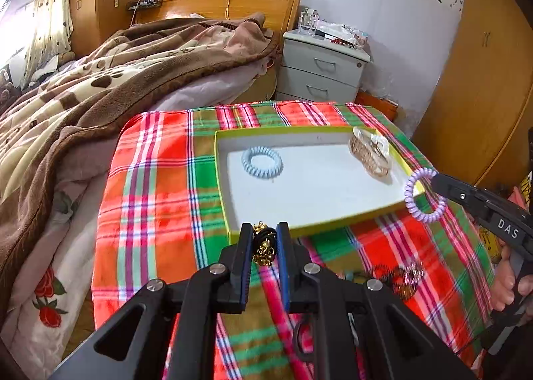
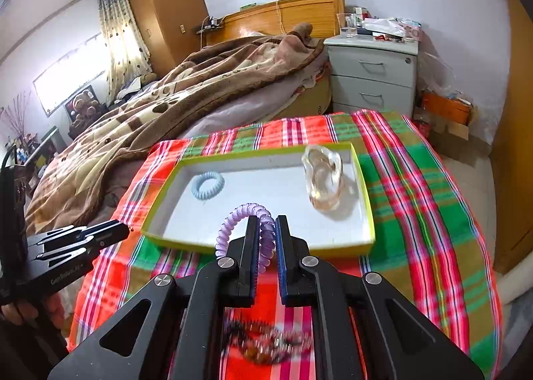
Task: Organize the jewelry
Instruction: 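Release the gold ornament into the yellow box with left tool while right tool drops the lavender tie there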
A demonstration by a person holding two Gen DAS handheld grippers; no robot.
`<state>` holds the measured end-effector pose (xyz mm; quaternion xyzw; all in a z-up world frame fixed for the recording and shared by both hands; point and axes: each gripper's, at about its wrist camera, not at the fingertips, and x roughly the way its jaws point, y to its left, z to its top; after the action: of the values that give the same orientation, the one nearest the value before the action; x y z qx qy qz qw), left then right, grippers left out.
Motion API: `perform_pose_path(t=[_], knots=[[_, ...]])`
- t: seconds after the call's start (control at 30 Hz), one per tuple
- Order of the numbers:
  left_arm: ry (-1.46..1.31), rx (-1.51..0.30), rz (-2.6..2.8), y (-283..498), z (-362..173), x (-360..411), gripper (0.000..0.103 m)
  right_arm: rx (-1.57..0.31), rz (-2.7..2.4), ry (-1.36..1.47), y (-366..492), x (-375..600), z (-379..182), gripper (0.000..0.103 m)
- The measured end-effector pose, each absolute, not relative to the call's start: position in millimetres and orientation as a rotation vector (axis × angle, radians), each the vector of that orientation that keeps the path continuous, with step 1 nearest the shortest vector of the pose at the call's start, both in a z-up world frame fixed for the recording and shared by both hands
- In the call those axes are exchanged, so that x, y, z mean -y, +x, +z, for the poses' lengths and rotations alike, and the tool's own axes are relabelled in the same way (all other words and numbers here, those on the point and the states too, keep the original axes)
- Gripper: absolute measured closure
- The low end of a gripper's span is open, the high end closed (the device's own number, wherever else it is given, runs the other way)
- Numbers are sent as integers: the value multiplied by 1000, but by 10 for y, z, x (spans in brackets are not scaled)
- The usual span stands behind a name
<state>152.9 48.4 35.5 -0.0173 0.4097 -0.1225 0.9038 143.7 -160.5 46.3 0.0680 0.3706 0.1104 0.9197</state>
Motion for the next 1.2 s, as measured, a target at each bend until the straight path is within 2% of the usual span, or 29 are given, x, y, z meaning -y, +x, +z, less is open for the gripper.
perform_pose_path(t=[0.6,1.2], knots=[[-82,-910,-254,2300,31,-280,88,-943,265,106,2705,1272,21,93],[-59,-957,-207,2446,-181,-297,88,-1018,276,60,3059,1096,-227,93]])
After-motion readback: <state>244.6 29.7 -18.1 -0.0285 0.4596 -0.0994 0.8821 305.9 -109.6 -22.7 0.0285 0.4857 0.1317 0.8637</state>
